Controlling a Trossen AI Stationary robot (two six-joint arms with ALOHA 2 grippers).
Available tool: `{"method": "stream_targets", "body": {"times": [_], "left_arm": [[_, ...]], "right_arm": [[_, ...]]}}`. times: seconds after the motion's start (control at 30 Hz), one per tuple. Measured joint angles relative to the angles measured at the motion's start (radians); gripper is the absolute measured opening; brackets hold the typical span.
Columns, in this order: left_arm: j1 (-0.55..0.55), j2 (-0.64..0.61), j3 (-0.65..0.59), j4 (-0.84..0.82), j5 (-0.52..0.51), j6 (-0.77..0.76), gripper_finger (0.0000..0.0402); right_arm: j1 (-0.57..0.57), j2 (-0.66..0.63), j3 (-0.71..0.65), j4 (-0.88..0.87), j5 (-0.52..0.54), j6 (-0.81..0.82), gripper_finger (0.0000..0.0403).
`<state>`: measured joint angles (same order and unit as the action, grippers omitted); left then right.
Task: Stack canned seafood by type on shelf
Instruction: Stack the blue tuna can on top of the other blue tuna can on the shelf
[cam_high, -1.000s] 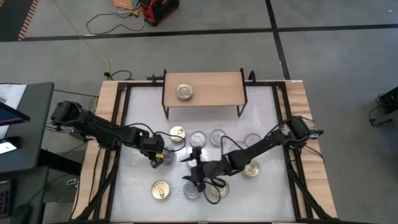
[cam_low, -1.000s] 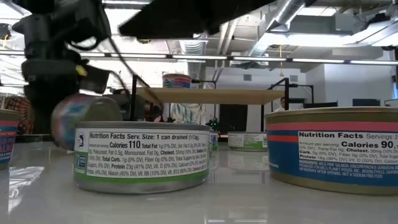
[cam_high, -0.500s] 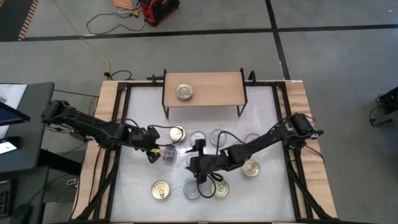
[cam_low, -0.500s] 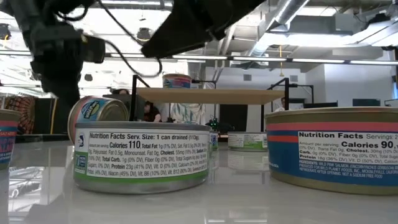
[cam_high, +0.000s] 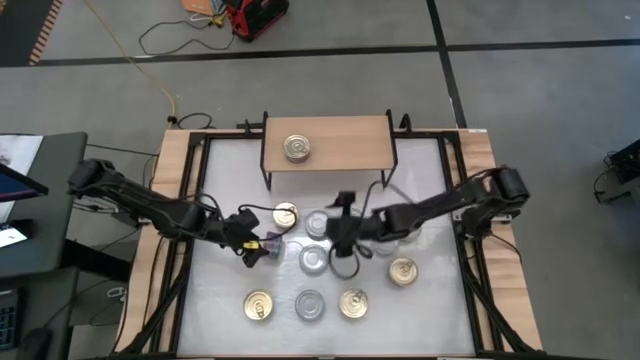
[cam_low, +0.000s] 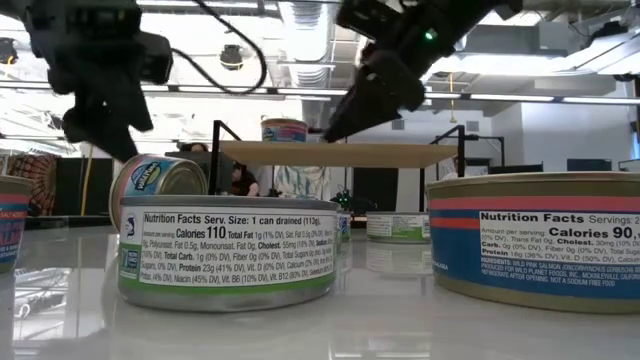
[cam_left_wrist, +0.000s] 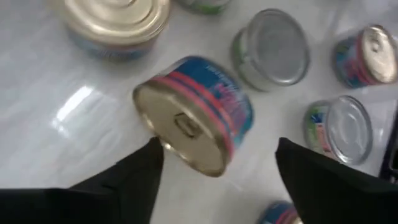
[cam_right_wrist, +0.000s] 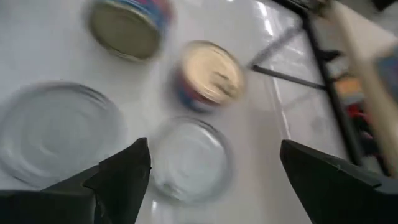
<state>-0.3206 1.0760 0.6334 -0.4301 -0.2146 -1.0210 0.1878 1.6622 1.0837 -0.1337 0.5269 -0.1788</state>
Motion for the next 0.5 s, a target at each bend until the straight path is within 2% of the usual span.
{"method": "stream_targets", "body": {"times": [0.13,0.27,0.5], "left_arm": [[0.001,0.040,0.036,-0.048,-0.009,-0.084,0.0346],[0.000,0.104,0.144,-0.167,-0.032,-0.124,0.0351],[-0.066,0.254,0.401,-0.412,-0.220,-0.114,0.0350]], "right_arm": [[-0.054,-0.128,-0.125,0.102,-0.002,-0.010,0.0389],[-0.079,-0.220,-0.241,0.249,-0.009,-0.014,0.0389],[-0.059,-0.258,-0.322,0.354,-0.036,-0.029,0.0389]]}}
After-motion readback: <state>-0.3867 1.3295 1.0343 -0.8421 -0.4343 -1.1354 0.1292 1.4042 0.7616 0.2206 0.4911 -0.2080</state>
